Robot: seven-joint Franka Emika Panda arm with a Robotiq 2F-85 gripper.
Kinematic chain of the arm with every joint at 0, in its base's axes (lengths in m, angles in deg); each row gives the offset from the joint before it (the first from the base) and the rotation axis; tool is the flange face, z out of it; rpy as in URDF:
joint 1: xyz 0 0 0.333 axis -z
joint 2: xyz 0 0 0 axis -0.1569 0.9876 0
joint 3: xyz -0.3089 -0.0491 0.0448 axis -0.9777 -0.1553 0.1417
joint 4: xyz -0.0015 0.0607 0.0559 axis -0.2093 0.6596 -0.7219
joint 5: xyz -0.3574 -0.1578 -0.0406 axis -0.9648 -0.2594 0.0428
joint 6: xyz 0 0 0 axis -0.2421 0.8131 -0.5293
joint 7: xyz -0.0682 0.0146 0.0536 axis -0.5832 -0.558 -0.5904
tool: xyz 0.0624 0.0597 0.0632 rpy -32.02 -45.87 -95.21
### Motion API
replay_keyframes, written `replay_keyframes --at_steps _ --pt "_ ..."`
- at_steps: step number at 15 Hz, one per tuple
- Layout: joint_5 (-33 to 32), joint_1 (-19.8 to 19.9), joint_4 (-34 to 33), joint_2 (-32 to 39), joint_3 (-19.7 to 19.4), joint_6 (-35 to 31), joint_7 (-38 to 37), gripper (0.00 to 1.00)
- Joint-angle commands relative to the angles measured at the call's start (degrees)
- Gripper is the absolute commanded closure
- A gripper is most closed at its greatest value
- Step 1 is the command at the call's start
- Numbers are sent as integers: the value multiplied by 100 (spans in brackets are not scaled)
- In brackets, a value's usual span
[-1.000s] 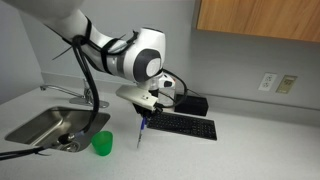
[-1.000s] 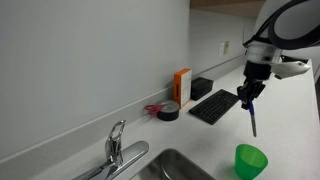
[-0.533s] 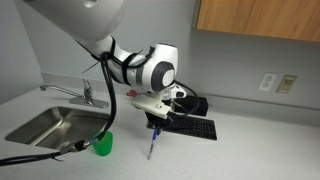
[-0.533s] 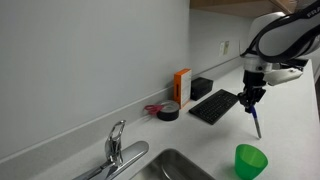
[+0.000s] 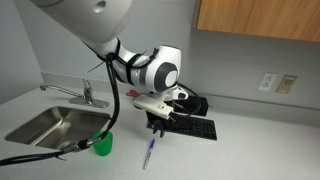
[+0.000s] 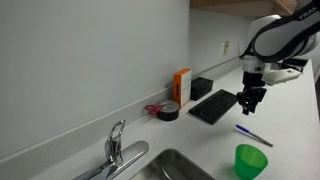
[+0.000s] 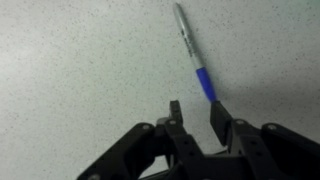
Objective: Put the marker on the table
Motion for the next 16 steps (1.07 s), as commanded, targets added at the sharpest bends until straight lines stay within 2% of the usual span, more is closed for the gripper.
replay_keyframes --at_steps 1,5,10,16 --pt "284 81 -63 -67 117 -38 232 31" --pt "513 93 -103 -99 147 -109 324 0" --pt "643 95 -174 -118 144 -163 349 0" --pt "491 51 -185 -71 128 -153 192 0"
